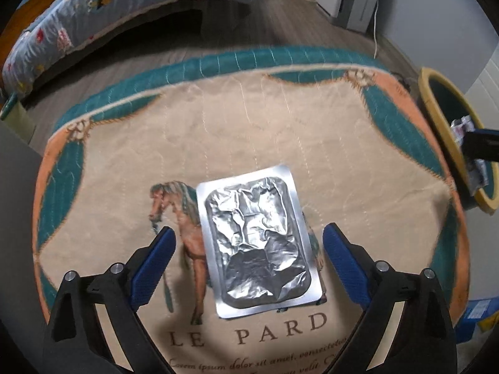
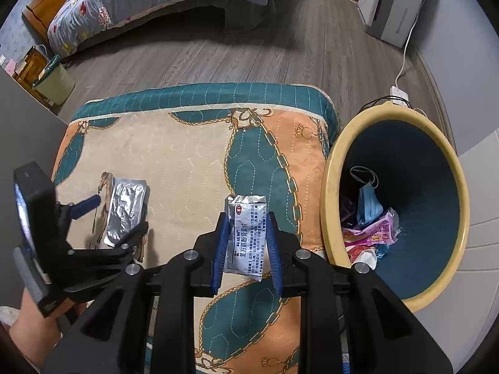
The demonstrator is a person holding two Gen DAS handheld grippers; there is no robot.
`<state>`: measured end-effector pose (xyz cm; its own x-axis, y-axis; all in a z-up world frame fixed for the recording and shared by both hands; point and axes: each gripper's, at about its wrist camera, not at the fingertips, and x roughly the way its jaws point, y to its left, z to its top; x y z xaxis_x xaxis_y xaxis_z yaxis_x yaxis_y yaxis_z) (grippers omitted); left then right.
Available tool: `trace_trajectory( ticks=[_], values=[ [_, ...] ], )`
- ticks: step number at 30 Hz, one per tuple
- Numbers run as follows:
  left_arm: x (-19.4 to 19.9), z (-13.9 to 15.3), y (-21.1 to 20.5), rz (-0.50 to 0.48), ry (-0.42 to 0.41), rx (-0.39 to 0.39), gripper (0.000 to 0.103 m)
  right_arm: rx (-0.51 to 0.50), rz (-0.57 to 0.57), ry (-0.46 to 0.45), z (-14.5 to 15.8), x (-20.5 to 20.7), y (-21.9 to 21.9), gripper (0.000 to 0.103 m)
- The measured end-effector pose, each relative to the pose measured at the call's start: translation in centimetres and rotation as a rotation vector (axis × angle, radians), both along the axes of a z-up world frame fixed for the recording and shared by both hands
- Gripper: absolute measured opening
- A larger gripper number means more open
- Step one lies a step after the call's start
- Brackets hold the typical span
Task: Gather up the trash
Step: 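Grasp the white sachet with the right gripper while the left grasps the foil blister pack, then carry the sachet to the bin with the right gripper while the left carries the foil pack there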
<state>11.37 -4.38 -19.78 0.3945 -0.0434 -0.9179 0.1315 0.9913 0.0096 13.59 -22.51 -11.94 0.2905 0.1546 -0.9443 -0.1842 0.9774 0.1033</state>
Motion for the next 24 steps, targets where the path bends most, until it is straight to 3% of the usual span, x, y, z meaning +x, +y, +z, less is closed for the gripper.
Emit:
trace_trajectory(
  ticks=[7, 11, 24],
  values=[
    [0.3, -0.5, -0.3, 0.011, 0.005, -0.006, 0.083, 0.011, 0.001, 0.003, 0.0, 0.1, -0.4, 0.024],
    [0.2, -0.4, -0.3, 0.003, -0.002, -0.012, 0.071, 0.016, 0.004, 0.000, 0.1, 0.1, -0.4, 0.024],
    [0.0, 1.0, -1.0, 0.004, -0.031, -0.007, 0.070, 0.010, 0.012, -0.030, 1.1, 0.1, -0.7, 0.024]
  ],
)
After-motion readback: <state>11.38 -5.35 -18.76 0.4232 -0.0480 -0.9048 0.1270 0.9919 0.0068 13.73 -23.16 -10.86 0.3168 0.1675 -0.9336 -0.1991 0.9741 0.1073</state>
